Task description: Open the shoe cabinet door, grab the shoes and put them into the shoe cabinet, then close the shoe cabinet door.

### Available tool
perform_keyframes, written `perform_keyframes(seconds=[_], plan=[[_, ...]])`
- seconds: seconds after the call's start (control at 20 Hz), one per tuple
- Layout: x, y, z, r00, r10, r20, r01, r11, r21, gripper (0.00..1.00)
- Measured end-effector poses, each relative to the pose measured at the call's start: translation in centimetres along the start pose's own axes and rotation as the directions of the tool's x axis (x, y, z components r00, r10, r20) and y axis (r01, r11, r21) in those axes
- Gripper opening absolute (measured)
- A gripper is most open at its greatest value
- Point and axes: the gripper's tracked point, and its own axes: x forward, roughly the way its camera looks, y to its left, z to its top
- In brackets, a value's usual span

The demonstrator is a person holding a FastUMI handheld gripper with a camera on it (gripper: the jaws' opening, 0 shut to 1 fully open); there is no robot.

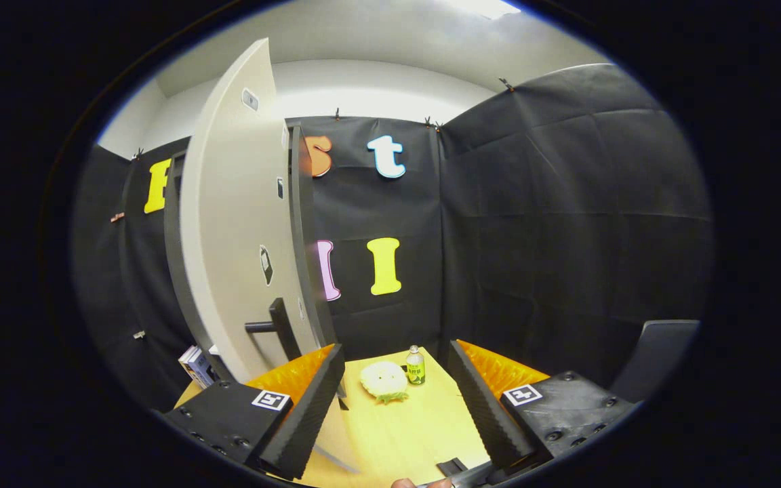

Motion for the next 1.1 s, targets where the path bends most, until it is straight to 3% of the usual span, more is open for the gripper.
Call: perform_keyframes(seconds=[0.15,0.45,1.1], plan=[[1.5,1.6,-0.3,1.000,0.023,-0.014,-0.024,1.000,-0.018,0.98],[0.4,2.9,-0.6,1.000,-0.017,-0.011,0.017,1.000,0.003,0.97],[-2.9,13.6,-2.1,0.997,-0.078,-0.004,0.078,0.997,-0.019,0.97]])
